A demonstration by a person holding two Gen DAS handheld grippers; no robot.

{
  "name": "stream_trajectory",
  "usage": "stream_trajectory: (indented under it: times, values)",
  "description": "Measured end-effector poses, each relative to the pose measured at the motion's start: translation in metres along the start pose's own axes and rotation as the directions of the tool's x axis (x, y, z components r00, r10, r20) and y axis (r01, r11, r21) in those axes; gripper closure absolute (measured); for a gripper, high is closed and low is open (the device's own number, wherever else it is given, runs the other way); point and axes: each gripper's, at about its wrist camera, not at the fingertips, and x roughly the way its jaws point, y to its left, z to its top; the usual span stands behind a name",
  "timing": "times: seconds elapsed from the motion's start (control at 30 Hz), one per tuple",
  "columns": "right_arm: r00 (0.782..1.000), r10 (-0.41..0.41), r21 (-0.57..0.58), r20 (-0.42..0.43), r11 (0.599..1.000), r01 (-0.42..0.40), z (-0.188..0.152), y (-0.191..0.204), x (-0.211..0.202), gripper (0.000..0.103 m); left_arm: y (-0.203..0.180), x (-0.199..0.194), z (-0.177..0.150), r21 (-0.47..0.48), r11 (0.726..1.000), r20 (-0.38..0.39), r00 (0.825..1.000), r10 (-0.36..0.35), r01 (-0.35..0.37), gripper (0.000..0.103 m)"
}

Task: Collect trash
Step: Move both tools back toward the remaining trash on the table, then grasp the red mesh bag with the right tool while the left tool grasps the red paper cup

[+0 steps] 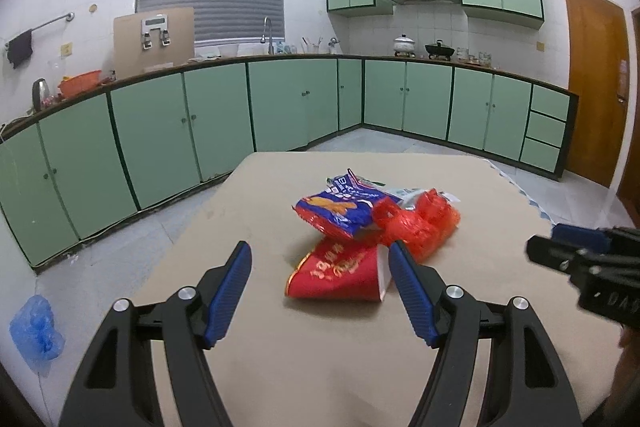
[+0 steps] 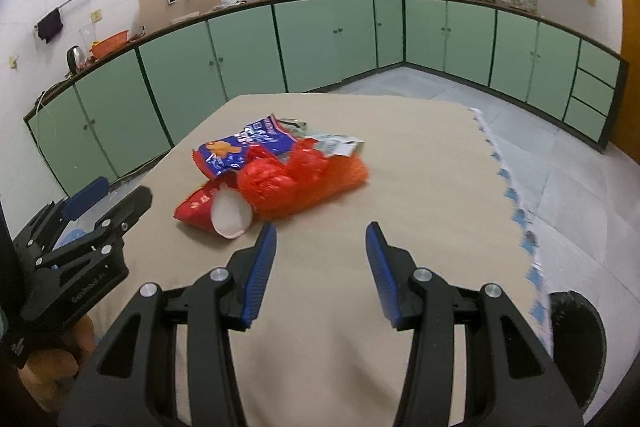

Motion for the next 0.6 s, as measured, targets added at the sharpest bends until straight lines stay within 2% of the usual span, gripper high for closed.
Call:
stream_trajectory:
  times: [0.23, 0.33, 0.47, 0.6]
  values:
    - [1.0, 0.01, 0.001, -0.012, 1.0, -0.01, 0.01, 0.016, 0.038, 0.056, 0.014, 0.024, 0.001, 0.001, 1.0, -0.011, 1.0, -0.005, 0.005, 0.033]
    - [1.0, 0.012, -0.002, -0.009, 1.0, -0.012, 0.015, 0.023, 0.053, 0.05, 0.02, 0.033, -0.001, 0.003, 1.0, -0.019, 1.0, -0.001, 0.001, 0.033]
    - [1.0, 0.026, -0.005, -0.016, 1.0, -0.026, 0.023, 0.031, 0.073, 0.049, 0.024, 0.041, -0.004, 0.01, 1.0, -0.026, 1.0, 0.0, 0.0, 0.033]
    - [0.999, 0.03, -0.019, -0.028, 0.999, -0.03, 0.028, 0.036, 0.09, 0.044, 0.029, 0.046, -0.006, 0.014, 1.0, -0.03, 1.0, 0.007, -0.007, 0.033]
